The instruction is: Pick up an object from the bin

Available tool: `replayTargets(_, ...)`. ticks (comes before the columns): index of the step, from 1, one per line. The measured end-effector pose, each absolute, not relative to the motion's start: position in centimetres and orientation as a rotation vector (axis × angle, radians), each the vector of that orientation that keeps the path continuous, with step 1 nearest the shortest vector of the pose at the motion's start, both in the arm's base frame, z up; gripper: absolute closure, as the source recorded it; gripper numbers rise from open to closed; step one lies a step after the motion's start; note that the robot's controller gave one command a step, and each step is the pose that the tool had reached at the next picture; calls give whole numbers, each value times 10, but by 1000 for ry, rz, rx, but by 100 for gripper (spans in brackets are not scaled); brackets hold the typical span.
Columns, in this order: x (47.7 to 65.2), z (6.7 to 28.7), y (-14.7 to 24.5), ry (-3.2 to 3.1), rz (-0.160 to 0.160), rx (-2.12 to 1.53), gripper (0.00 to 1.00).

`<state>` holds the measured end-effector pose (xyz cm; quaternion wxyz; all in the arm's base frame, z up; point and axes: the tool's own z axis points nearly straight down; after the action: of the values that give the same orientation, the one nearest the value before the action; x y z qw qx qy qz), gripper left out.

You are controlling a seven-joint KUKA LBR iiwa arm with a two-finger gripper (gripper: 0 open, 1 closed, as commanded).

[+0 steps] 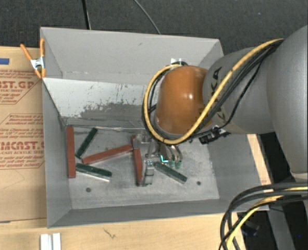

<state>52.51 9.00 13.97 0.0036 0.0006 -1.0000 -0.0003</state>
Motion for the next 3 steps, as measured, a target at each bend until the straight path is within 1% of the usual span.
replayTargets(1, 527, 144, 90, -3142, -2, 0, 0)
replayTargets(2, 541, 142, 119, -3138, 4, 142, 0)
replayTargets(3, 560, 131, 175, -3124, -2, 363, 0)
